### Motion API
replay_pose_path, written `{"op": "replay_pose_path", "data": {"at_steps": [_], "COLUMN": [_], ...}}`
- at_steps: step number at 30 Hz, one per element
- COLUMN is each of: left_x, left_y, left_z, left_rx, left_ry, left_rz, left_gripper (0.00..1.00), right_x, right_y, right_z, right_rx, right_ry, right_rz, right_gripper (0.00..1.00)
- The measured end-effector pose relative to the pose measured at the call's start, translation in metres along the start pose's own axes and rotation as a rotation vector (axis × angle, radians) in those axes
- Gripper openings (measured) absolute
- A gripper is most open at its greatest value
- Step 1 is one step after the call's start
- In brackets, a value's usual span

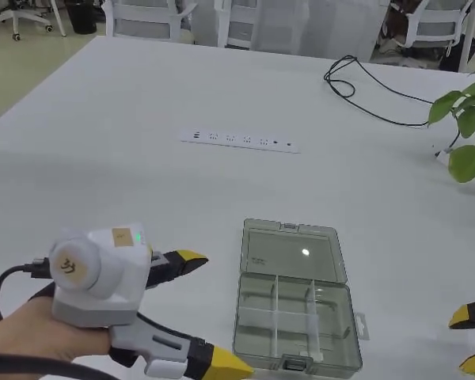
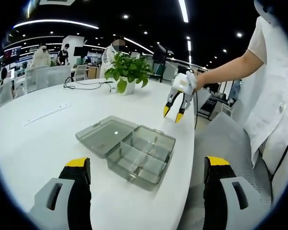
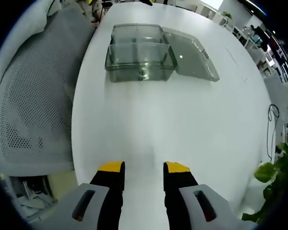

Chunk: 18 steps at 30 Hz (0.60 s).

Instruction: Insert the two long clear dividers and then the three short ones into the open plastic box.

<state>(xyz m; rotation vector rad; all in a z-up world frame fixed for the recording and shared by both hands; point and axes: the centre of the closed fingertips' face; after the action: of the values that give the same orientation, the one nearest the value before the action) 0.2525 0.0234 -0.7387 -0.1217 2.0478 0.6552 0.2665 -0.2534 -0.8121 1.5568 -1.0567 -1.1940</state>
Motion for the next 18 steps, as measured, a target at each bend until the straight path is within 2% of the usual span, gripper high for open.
{"op": "replay_pose_path", "data": {"at_steps": [6,9,13,18], "left_x": [-0.007,-0.011,-0.016,-0.032], "left_y": [-0.002,-0.004,-0.007,-0.013], "left_z": [0.0,0.0,-0.002,-0.011], "left_rx": [0.003,0.007,0.009,0.03], "left_ry": [-0.004,-0.005,-0.003,0.048], "left_rz": [-0.008,-0.015,-0.022,-0.071], "left_gripper": [1.0,1.0,1.0,1.0], "right_x": [-0.034,-0.034,-0.054,-0.083], "right_y": [0.02,0.019,0.033,0.051], "right_z": [-0.013,-0.016,-0.024,-0.034], "right_rx": [0.057,0.074,0.105,0.153], "right_ry": [0.018,0.018,0.028,0.042], "right_rz": [-0.035,-0.05,-0.072,-0.124], "right_gripper": [0.33,0.33,0.33,0.33]}}
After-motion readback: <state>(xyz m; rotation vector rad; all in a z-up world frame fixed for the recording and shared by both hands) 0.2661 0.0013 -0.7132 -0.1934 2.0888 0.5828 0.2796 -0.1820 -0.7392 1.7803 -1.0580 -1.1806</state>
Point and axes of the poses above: the centre of the closed fingertips' face, and the gripper's own axes: y roughly backward along the fingers, z roughly to its left, x roughly out of its underside, and after that the axes turned 13 degrees about y, right-handed
